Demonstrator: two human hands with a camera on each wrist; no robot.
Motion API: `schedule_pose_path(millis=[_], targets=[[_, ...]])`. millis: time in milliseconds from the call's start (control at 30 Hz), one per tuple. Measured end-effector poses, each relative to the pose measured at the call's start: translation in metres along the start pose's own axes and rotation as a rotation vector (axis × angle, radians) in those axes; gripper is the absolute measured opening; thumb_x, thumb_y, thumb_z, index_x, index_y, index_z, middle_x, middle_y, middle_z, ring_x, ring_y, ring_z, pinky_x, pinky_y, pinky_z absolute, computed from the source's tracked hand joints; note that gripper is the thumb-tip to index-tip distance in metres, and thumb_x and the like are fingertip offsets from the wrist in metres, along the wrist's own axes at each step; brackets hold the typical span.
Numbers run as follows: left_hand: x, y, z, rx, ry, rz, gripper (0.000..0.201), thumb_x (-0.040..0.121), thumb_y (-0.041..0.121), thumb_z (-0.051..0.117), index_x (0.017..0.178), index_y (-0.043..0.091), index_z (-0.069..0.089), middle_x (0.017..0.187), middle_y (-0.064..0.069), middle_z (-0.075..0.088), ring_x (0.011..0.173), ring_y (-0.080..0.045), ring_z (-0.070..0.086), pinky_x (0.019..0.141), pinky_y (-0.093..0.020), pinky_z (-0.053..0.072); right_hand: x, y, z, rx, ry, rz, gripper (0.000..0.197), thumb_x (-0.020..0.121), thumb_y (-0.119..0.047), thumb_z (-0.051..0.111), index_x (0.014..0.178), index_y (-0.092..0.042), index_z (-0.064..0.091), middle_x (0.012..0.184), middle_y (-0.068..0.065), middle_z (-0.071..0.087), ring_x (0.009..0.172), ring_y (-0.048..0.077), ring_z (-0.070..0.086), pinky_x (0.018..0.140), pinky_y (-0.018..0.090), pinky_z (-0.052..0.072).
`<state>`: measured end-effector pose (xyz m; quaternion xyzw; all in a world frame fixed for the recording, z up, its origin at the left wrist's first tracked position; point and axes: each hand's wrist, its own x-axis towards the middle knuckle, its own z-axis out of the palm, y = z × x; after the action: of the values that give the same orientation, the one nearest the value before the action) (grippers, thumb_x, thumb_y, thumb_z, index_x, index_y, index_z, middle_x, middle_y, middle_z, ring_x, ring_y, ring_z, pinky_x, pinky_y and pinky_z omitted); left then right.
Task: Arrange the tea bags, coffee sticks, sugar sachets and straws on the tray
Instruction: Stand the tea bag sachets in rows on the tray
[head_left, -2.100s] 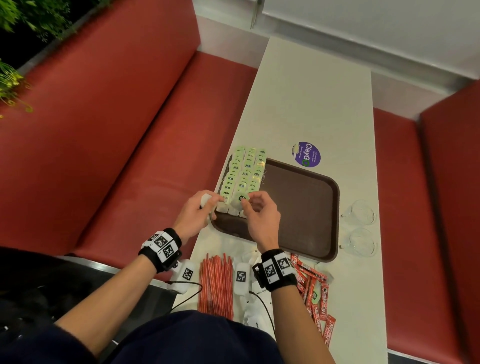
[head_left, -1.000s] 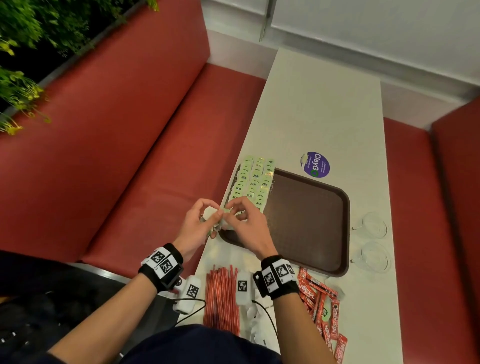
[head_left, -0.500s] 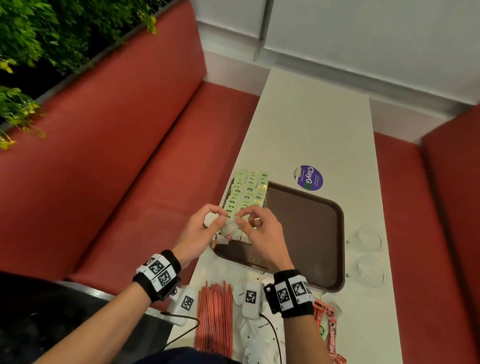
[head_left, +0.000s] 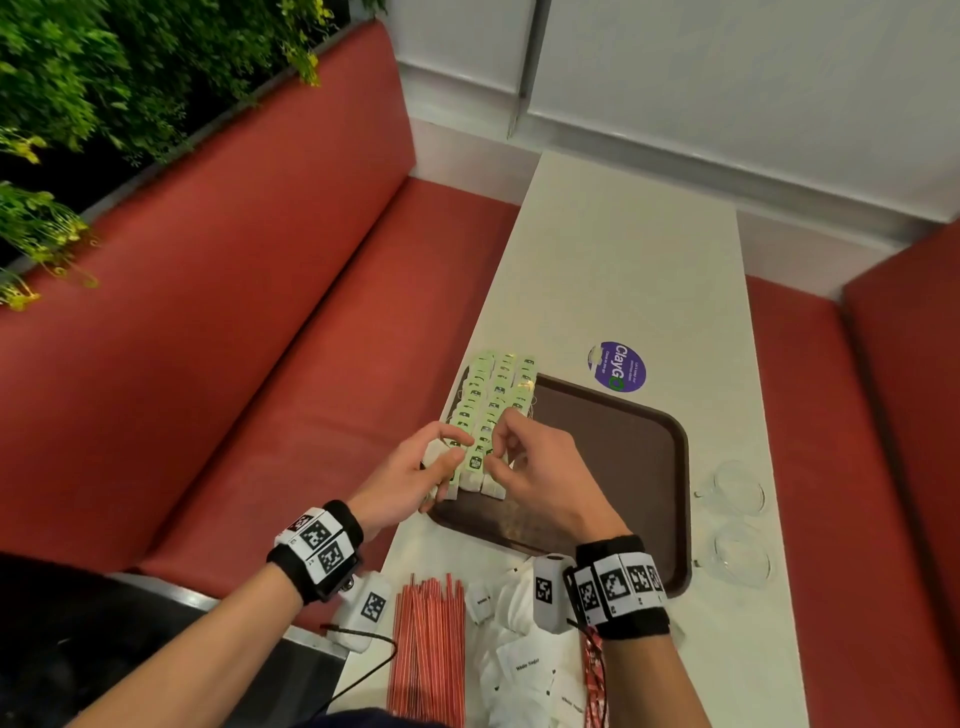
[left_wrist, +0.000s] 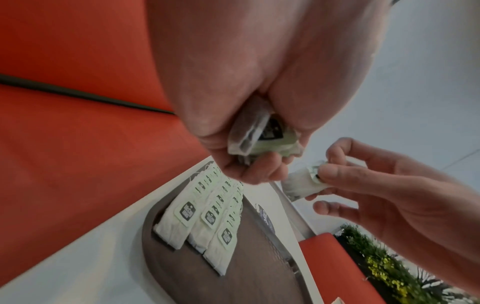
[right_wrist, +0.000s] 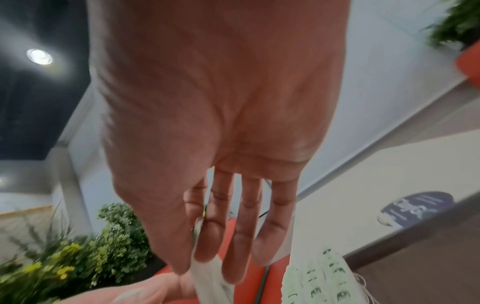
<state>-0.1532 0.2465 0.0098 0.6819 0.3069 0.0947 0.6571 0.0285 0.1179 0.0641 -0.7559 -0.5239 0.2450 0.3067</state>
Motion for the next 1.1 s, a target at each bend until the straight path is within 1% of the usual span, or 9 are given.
schedule_pose_path(millis=[67,133,233,333,467,567,700,833,1100], targets=[[0.000,0.004,0.000,0.077,-0.100,-0.004,0.029,0.109,0.045,0.059,0.138,0.047,0.058,0.068,0.002,0.058,0.060,-0.015,0.052,0.056,-0.030,0.044,0.003,-0.002,-0.004,-0.043,-0.094,-0.013,0.028,0.097,-0.029,0.076,0.102,-0.036,0.050,0.085,-0.010,0.063,0.079,0.010,0.060,0.072,0.036,0.053],[0.002,0.008,0.002,0.187,-0.141,0.018,0.032,0.110,0.038,0.059,0.142,0.041,0.055,0.073,0.011,0.059,0.056,-0.002,0.055,0.056,-0.018,0.044,0.006,-0.004,-0.006,-0.119,-0.130,-0.001,0.031,0.098,-0.036,0.077,0.112,-0.041,0.049,0.089,-0.012,0.065,0.085,0.008,0.062,0.074,0.039,0.055],[0.013,0.005,0.001,0.370,-0.067,0.090,0.013,0.110,0.037,0.060,0.120,0.029,0.061,0.078,0.019,0.063,0.063,0.007,0.057,0.058,-0.024,0.040,0.014,-0.002,-0.005,-0.236,-0.087,0.039,0.025,0.098,-0.041,0.074,0.116,-0.041,0.057,0.094,-0.016,0.065,0.095,0.010,0.062,0.076,0.037,0.051],[0.023,-0.003,-0.002,0.462,-0.013,0.074,0.016,0.107,0.043,0.062,0.111,0.027,0.063,0.078,0.020,0.062,0.072,0.003,0.055,0.061,-0.026,0.034,0.019,0.004,0.002,-0.248,-0.006,0.069,0.011,0.099,-0.038,0.073,0.105,-0.035,0.064,0.101,-0.015,0.066,0.099,0.014,0.061,0.080,0.039,0.053],[0.029,-0.021,-0.010,0.451,0.121,0.034,0.017,0.100,0.048,0.070,0.100,0.032,0.065,0.096,0.017,0.068,0.094,-0.001,0.062,0.071,-0.025,0.040,0.022,0.014,0.019,-0.267,0.025,0.117,0.009,0.103,-0.035,0.068,0.104,-0.031,0.060,0.103,-0.008,0.071,0.098,0.022,0.064,0.084,0.044,0.055],[0.029,-0.040,-0.013,0.462,0.213,-0.005,0.021,0.093,0.047,0.081,0.092,0.032,0.066,0.080,0.016,0.059,0.080,0.000,0.056,0.066,-0.027,0.039,0.025,0.026,0.035,-0.415,-0.075,0.140,0.009,0.105,-0.033,0.063,0.112,-0.028,0.058,0.110,0.001,0.076,0.104,0.031,0.065,0.092,0.048,0.052],[0.029,-0.059,-0.007,0.573,0.208,-0.005,0.025,0.086,0.047,0.087,0.099,0.036,0.068,0.088,0.017,0.056,0.083,-0.006,0.053,0.071,-0.033,0.038,0.027,0.039,0.058,-0.450,-0.255,0.198,0.013,0.102,-0.028,0.064,0.115,-0.030,0.062,0.117,0.004,0.076,0.111,0.034,0.067,0.098,0.047,0.048],[0.031,-0.077,0.001,0.715,0.243,-0.036,0.032,0.085,0.057,0.083,0.108,0.044,0.064,0.092,0.015,0.052,0.081,-0.010,0.056,0.069,-0.032,0.046,0.034,0.045,0.075,-0.452,-0.373,0.228,0.016,0.103,-0.024,0.065,0.118,-0.030,0.064,0.123,0.004,0.074,0.119,0.033,0.064,0.105,0.048,0.044],[0.038,-0.071,0.004,0.817,0.207,-0.064,0.031,0.092,0.049,0.080,0.120,0.046,0.065,0.094,0.011,0.048,0.085,-0.019,0.061,0.077,-0.040,0.057,0.041,0.050,0.089,-0.509,-0.185,0.217,0.019,0.103,-0.020,0.060,0.122,-0.023,0.062,0.117,0.006,0.073,0.115,0.035,0.064,0.098,0.048,0.049]])
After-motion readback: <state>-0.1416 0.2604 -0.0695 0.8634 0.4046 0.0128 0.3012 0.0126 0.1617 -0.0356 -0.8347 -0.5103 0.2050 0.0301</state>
